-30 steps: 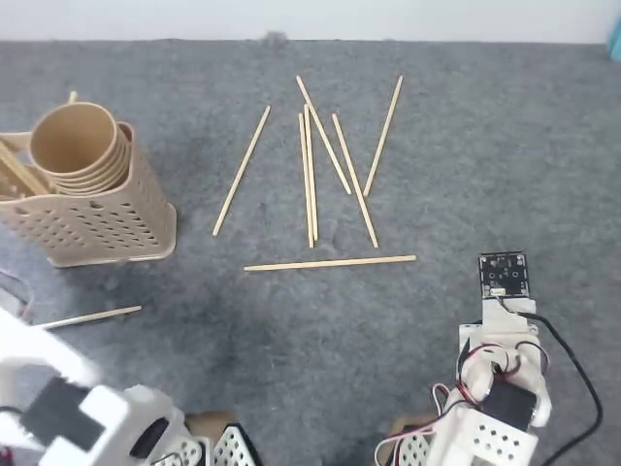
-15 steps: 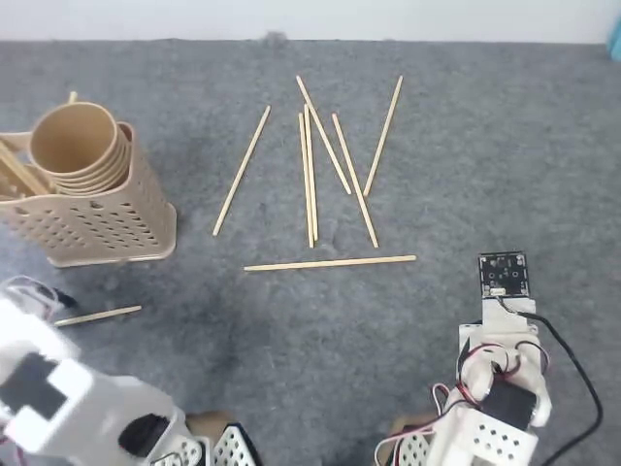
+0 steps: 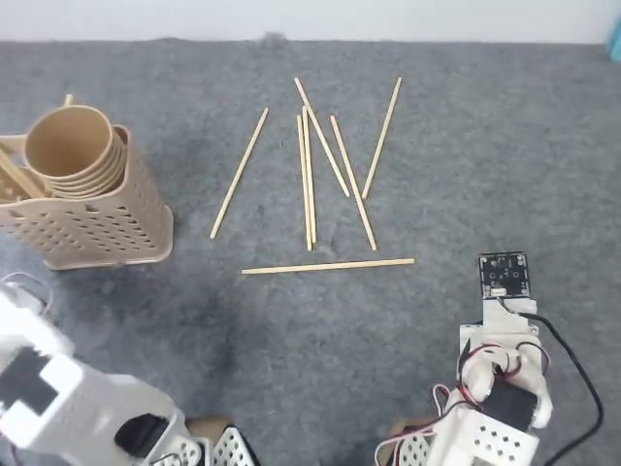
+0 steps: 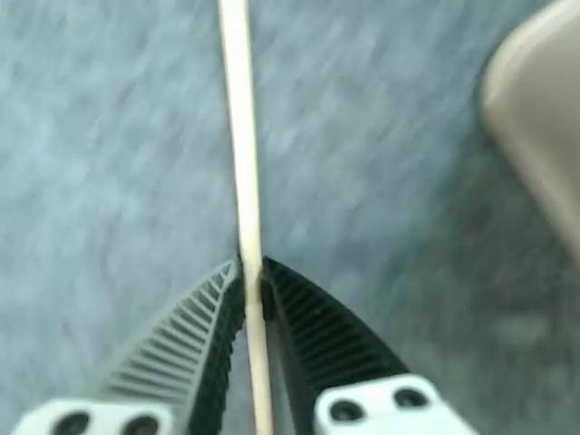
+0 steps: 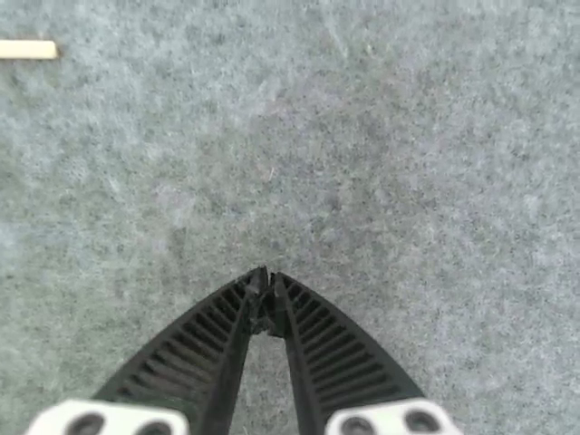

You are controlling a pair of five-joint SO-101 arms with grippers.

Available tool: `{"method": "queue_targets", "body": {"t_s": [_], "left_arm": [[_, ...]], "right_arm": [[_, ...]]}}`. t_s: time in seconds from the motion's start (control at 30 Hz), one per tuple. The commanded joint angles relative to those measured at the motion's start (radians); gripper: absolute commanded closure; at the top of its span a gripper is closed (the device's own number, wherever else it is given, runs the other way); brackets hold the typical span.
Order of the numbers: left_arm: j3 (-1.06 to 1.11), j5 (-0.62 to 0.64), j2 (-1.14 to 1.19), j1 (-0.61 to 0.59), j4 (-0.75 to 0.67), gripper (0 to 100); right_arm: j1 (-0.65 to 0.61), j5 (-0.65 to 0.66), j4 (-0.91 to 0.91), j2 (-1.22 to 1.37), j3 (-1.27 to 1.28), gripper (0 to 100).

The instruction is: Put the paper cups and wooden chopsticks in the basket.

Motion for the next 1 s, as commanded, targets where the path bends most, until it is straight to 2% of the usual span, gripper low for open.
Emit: {"method": "queue_targets", "body": {"t_s": [0.0, 0.1, 0.23, 0.43, 0.63, 0.7, 0.8, 0.97], "left_arm": [[-0.031, -0.014, -0.245, -0.026, 0.095, 99], [-0.045, -0.011, -0.463, -0.032, 0.120, 99], [-0.068, -0.002, -0.752, -0.023, 0.058, 99], [-0.076, 0.190, -1.074, -0.029, -0.215, 99], [-0.147, 0.242, -1.151, 0.081, -0.446, 99], [-0.162, 0.245, -1.149, 0.121, -0.562, 99], [-0.128, 0.247, -1.148, 0.224, -0.813, 99], [0.119, 0.199, -1.148, 0.391, -1.227, 99]], "right_arm": [[0.013, 0.015, 0.007, -0.016, -0.008, 99.1], [0.012, 0.015, 0.007, -0.016, -0.008, 99.1], [0.012, 0.015, 0.007, -0.016, -0.008, 99.1], [0.012, 0.015, 0.007, -0.016, -0.008, 99.1], [0.012, 0.015, 0.007, -0.016, -0.008, 99.1], [0.012, 0.015, 0.007, -0.016, -0.008, 99.1], [0.012, 0.015, 0.007, -0.016, -0.008, 99.1], [0.012, 0.015, 0.007, -0.016, -0.008, 99.1]]}}
